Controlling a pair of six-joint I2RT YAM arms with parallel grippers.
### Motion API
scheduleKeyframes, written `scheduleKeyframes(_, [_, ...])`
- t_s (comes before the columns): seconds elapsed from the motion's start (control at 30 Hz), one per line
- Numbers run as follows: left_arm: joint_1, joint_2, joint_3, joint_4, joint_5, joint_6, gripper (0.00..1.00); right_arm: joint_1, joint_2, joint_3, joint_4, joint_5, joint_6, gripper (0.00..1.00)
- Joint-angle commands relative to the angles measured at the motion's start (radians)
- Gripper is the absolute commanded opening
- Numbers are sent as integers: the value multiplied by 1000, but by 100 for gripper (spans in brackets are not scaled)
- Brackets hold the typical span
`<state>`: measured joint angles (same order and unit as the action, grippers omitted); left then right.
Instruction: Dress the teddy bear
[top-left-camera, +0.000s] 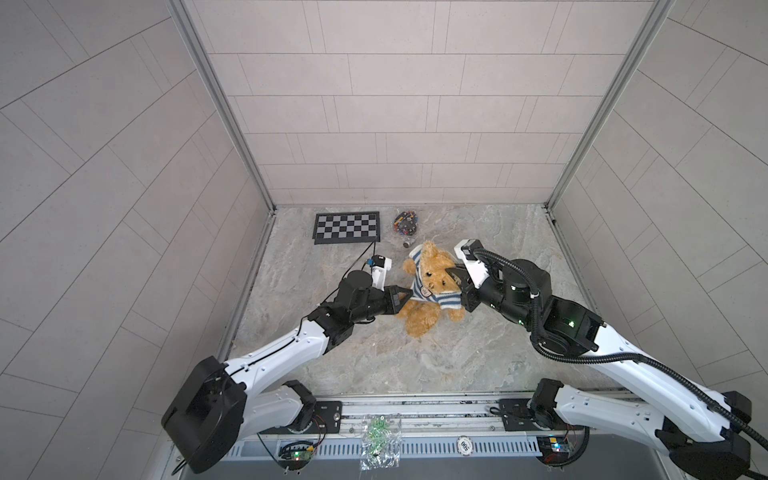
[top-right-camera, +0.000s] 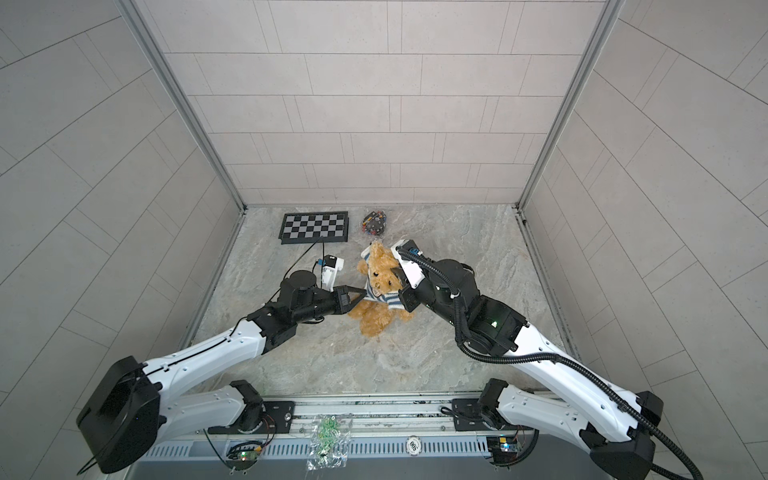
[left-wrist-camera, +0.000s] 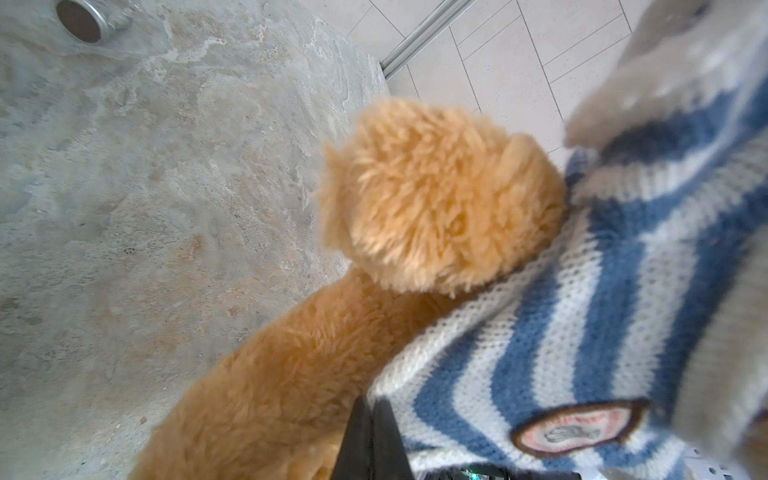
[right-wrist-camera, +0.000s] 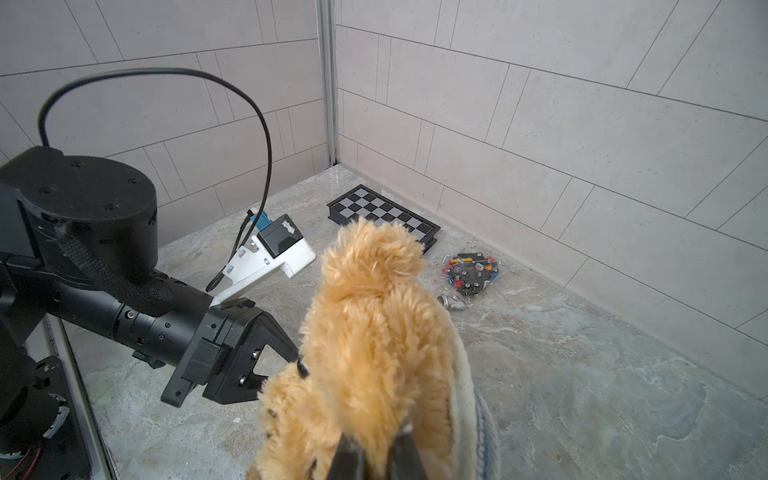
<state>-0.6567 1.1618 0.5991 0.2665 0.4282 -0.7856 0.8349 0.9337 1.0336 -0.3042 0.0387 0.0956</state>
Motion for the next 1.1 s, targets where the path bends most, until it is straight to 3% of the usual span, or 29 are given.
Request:
scheduleKeyframes(0.0, [2, -55, 16, -15, 8, 34, 1, -12, -22, 42, 87, 16, 50, 0])
scheduleKeyframes(0.23, [-1, -208, 61, -181, -36, 132, 39, -31, 24, 66, 33, 127, 126, 0])
scheduleKeyframes(0.37, [-24, -230, 98, -228, -57, 158, 53, -54, 72, 120, -18, 223, 288, 0])
scheduleKeyframes(0.63, [-185, -103, 188, -23, -105, 45, 58, -61, 157, 139, 31, 310, 556, 0])
scheduleKeyframes(0.9, [-211, 50, 256, 83, -231, -104, 59, -62, 146, 95, 117, 348, 621, 0])
scheduleKeyframes(1.07, [-210, 134, 324, 65, -218, -121, 41, -61, 126, 34, 176, 352, 662, 0])
